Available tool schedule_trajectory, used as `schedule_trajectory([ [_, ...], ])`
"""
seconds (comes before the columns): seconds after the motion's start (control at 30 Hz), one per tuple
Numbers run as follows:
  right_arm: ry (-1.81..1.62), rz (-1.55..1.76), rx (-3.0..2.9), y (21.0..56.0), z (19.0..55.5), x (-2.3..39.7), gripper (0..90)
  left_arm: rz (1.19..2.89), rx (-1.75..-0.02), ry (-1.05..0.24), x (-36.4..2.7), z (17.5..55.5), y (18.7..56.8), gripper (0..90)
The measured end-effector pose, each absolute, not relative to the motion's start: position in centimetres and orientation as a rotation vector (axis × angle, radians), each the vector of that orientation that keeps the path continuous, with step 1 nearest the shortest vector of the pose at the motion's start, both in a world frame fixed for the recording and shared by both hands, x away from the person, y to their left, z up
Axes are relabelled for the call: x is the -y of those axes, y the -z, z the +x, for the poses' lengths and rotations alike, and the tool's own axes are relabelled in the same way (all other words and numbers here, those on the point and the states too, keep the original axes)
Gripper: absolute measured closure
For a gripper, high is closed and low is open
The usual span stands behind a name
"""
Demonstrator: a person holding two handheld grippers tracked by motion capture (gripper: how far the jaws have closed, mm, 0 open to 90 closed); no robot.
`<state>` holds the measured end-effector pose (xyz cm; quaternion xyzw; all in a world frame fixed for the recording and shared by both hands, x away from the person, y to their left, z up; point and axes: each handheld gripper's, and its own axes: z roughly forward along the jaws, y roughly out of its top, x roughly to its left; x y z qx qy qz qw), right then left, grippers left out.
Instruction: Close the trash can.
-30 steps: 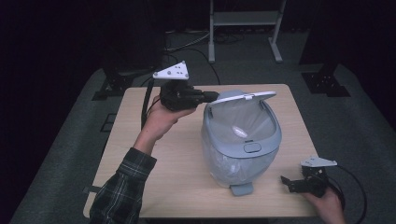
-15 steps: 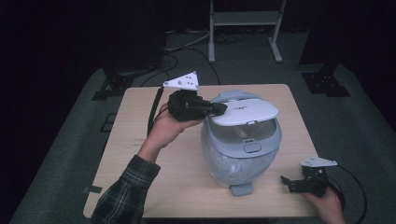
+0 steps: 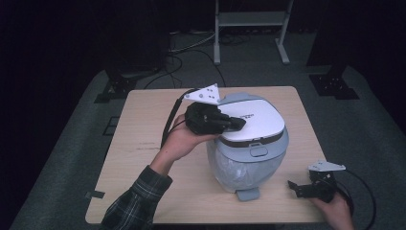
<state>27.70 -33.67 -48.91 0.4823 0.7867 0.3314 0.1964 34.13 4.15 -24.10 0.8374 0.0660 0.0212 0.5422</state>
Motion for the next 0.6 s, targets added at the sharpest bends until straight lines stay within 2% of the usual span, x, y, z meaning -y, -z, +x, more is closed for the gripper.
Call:
schedule_trajectory([
  [0.6, -0.928, 1.351, -2.203, 48.9, 27.7, 33.7, 0.0, 2.042, -0.137, -0.049, -2.1, 32.7, 24.7, 88.7],
])
